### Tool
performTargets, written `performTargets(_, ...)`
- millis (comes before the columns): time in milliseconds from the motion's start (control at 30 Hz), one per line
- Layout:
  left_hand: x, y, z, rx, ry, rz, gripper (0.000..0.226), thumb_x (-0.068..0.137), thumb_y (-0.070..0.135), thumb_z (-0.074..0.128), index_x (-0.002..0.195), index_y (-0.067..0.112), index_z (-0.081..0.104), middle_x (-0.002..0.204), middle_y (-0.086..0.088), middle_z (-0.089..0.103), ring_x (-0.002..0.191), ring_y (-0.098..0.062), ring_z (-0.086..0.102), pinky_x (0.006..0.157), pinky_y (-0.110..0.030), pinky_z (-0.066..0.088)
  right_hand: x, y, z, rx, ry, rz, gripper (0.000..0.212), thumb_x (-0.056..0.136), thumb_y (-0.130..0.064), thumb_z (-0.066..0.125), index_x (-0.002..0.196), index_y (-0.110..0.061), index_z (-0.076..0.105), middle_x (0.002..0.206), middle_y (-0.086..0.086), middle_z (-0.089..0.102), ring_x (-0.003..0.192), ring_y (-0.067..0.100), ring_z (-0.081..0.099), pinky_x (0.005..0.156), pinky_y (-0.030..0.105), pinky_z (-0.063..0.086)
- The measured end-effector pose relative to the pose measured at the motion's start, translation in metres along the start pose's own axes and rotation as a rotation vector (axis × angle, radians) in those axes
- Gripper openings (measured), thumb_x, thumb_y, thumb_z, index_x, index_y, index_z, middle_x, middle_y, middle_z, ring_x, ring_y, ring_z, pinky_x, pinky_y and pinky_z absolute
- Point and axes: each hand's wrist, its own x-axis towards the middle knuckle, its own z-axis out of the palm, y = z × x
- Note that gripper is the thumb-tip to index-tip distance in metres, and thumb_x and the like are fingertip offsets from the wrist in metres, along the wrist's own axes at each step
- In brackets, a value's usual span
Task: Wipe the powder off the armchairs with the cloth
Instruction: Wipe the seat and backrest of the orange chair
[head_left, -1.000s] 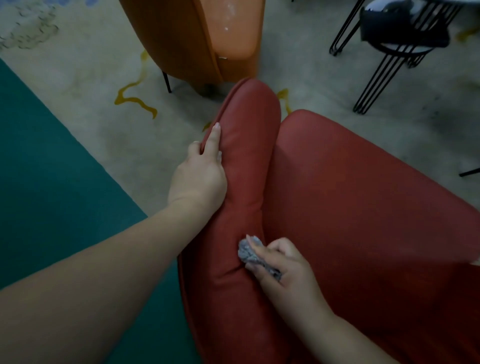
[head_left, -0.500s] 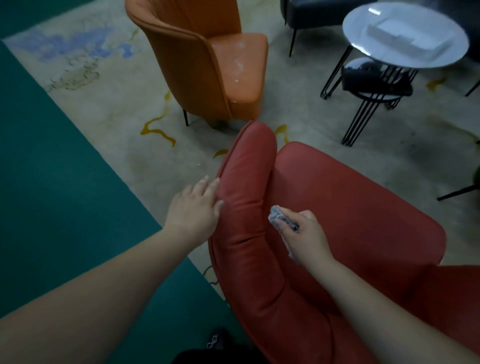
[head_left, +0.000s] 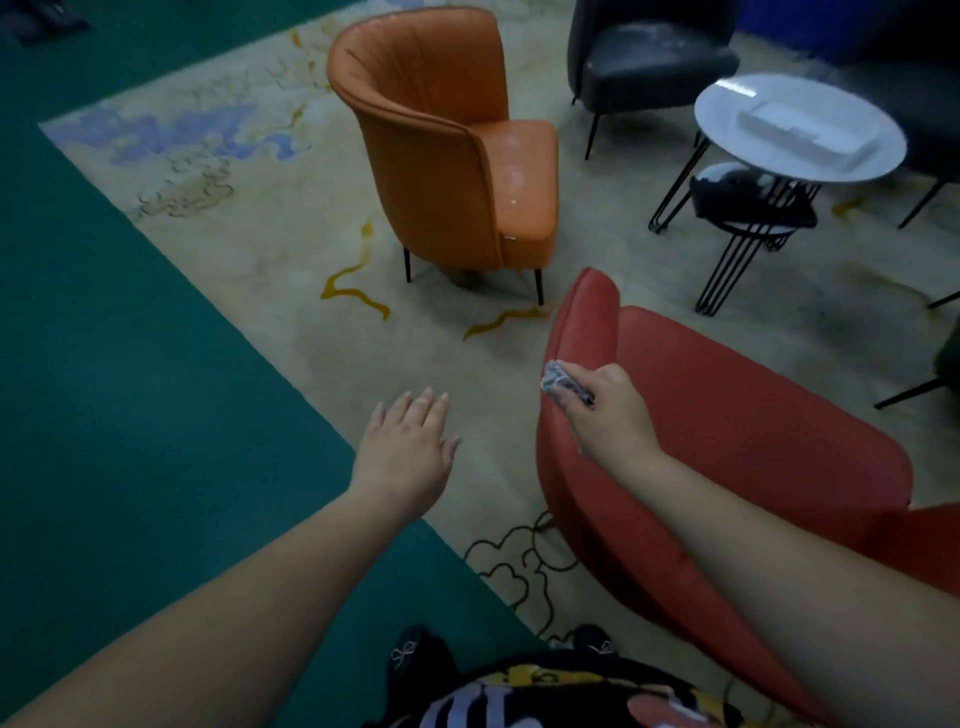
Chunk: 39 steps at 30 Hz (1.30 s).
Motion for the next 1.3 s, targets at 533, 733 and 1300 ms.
performTargets(533,0.019,-0.171,-0.024,-0.006,0.008,0.060,0.059,0.101,0.047,0.021,0.154,0.024,0.010,0.160,0.001,0.014,0.147,-0.022,0.011,0.119,-0.042,0.010,0.020,-0.110,0.109,-0.005,0.070,0.039,0.037,0.094,-0.033,0.056,0.130,-0.027,0.059,0.123,0.005,0.065,0.113,0.016,0.059,0.089,0.016,0.038)
performTargets(733,0.082,-0.179,-0.033,-0.025,0.001,0.072,0.058,0.101,0.047,0.021,0.153,0.024,0.011,0.160,0.001,0.015,0.147,-0.022,0.012,0.119,-0.042,0.008,0.079,-0.117,0.117,0.034,0.053,0.074,0.037,0.094,-0.035,0.056,0.130,-0.027,0.059,0.122,0.002,0.065,0.113,0.015,0.059,0.093,0.020,0.041)
performTargets(1300,0.323,-0.193,-0.100,-0.026,-0.008,0.053,0.057,0.101,0.047,0.023,0.153,0.026,0.013,0.160,0.002,0.016,0.147,-0.021,0.013,0.118,-0.040,0.009,0.323,-0.112,0.118,0.185,0.033,0.232,0.033,0.093,-0.030,0.058,0.125,-0.026,0.063,0.117,-0.005,0.068,0.106,0.013,0.061,0.086,0.024,0.044)
